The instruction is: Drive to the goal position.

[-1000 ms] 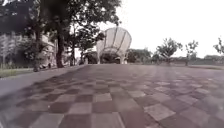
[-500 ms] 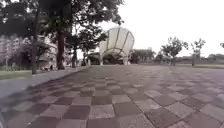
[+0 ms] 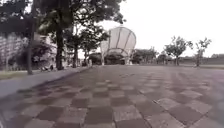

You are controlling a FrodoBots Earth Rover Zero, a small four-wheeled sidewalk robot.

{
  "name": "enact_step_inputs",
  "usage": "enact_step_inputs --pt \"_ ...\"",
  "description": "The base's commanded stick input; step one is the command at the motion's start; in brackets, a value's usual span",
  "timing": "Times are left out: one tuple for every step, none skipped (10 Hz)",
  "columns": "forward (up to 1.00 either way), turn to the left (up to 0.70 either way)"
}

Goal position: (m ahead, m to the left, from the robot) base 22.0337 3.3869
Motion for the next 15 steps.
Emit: enact_step_inputs --pt "1.00 0.00" --pt "1.00 0.00" --pt "1.00 0.00" --pt "1.00 0.00" --pt "1.00 0.00" --pt "1.00 0.00" --pt "1.00 0.00" --pt "1.00 0.00" --pt "1.00 0.00" --pt "1.00 0.00" --pt "1.00 0.00" --pt "1.00 0.32" --pt "1.00 0.37" --pt "1.00 0.30" --pt "1.00 0.10"
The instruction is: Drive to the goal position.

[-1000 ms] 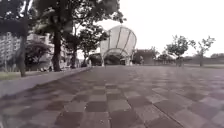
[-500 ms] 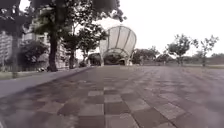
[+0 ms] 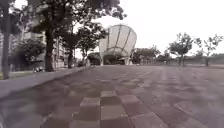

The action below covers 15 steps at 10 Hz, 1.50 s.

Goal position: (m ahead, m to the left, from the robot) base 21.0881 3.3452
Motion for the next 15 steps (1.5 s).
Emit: enact_step_inputs --pt "1.00 0.00" --pt "1.00 0.00" --pt "1.00 0.00" --pt "1.00 0.00" --pt "1.00 0.00" --pt "1.00 0.00" --pt "1.00 0.00" --pt "1.00 0.00" --pt "1.00 0.00" --pt "1.00 0.00" --pt "1.00 0.00" --pt "1.00 0.00" --pt "1.00 0.00" --pt "1.00 0.00" --pt "1.00 0.00"
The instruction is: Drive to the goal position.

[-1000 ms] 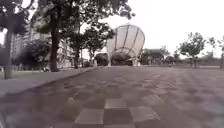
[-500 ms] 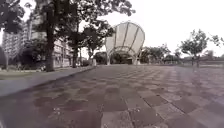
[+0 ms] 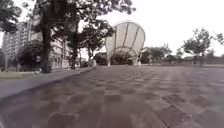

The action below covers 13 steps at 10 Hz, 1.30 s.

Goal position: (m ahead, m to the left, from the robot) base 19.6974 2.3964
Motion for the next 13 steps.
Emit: enact_step_inputs --pt "1.00 0.00" --pt "1.00 0.00" --pt "1.00 0.00" --pt "1.00 0.00" --pt "1.00 0.00" --pt "1.00 0.00" --pt "1.00 0.00" --pt "1.00 0.00" --pt "1.00 0.00" --pt "1.00 0.00" --pt "1.00 0.00" --pt "1.00 0.00" --pt "1.00 0.00"
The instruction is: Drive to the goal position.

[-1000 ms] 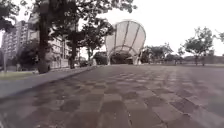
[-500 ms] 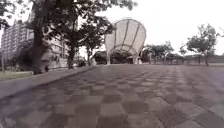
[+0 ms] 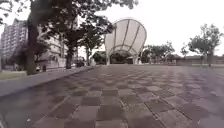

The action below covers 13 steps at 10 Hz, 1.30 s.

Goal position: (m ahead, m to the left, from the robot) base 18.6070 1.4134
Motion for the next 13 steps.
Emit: enact_step_inputs --pt "1.00 0.00" --pt "1.00 0.00" --pt "1.00 0.00" --pt "1.00 0.01" --pt "1.00 0.14" --pt "1.00 0.30" --pt "1.00 0.18" --pt "1.00 0.00" --pt "1.00 0.00" --pt "1.00 0.00" --pt "1.00 0.00" --pt "1.00 0.00" --pt "1.00 0.00"
